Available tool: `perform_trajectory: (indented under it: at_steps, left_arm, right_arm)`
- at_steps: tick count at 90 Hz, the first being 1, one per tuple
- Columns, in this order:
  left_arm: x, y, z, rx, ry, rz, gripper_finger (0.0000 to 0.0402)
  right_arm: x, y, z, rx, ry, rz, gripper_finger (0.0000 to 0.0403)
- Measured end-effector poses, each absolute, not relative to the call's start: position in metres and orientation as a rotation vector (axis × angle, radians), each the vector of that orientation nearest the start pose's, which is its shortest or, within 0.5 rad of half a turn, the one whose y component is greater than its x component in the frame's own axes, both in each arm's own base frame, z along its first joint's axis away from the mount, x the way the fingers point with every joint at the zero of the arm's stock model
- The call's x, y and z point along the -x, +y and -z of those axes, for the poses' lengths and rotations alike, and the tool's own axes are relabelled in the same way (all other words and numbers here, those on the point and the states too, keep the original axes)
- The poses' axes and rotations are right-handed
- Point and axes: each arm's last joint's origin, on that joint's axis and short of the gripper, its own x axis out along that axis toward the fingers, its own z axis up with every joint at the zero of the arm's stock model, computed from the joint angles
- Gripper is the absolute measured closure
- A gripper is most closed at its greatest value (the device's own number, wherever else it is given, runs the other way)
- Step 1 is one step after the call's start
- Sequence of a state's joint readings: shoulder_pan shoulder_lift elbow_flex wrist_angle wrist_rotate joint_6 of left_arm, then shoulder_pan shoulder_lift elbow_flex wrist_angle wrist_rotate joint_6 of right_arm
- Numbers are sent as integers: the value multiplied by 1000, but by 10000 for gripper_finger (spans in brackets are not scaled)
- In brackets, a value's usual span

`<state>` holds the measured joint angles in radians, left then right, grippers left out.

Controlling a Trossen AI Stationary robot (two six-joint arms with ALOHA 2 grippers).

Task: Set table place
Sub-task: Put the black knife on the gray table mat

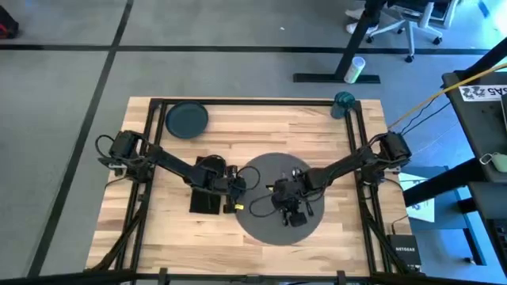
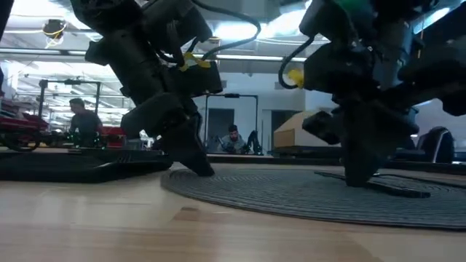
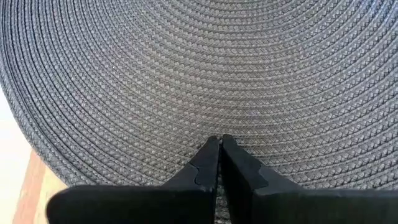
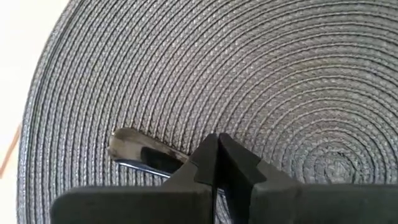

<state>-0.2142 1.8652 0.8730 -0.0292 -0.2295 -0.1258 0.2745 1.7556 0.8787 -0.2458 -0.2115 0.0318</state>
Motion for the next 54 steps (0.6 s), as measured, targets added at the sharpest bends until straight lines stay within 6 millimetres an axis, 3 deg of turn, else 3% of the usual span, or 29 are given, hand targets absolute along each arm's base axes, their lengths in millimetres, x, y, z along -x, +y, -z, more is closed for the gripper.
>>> perform_trajectory:
  at_steps: [54]
  left_arm:
    - [-323, -68, -102, -138, 1002, -59, 402]
  right_arm:
    - [-299, 90, -130, -21, 1178, -380, 403]
